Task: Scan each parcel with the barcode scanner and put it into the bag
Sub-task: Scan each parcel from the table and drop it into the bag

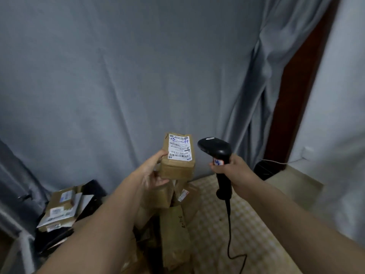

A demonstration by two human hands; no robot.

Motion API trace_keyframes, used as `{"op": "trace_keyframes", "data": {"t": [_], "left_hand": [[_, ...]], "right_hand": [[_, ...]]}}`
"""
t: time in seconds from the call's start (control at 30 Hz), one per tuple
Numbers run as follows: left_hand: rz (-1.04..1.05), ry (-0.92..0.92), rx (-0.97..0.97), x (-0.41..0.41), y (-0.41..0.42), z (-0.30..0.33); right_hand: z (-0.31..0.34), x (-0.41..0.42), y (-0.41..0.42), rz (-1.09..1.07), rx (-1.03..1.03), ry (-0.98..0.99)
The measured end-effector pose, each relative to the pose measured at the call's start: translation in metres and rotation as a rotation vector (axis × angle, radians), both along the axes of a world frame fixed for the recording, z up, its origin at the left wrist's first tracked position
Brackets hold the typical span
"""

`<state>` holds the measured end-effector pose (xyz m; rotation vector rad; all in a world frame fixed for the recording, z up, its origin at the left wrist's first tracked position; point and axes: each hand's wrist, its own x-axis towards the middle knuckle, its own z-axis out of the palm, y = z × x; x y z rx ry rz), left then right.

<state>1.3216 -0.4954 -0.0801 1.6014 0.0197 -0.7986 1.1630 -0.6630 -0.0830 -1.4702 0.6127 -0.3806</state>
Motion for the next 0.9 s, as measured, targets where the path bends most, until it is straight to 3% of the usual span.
{"op": "trace_keyframes", "data": {"t": [0.33,0.63,0.9], "left_hand": [[-0.310,0.047,-0.003,-0.081,-0.165,-0.012],[-0.665,0.022,0.006,-0.210,-0.312,-0.015],[-0.846,0.081,0.004,-0.336,-0.399,-0.026]], "right_hand": [[-0.009,-0.120,-0.099,-0.404,0.081,-0.046],[0.004,-0.285,-0.175,-0.715,0.095,0.005],[-0.002,-0.406,-0.216,-0.891,0.140,0.015]]}}
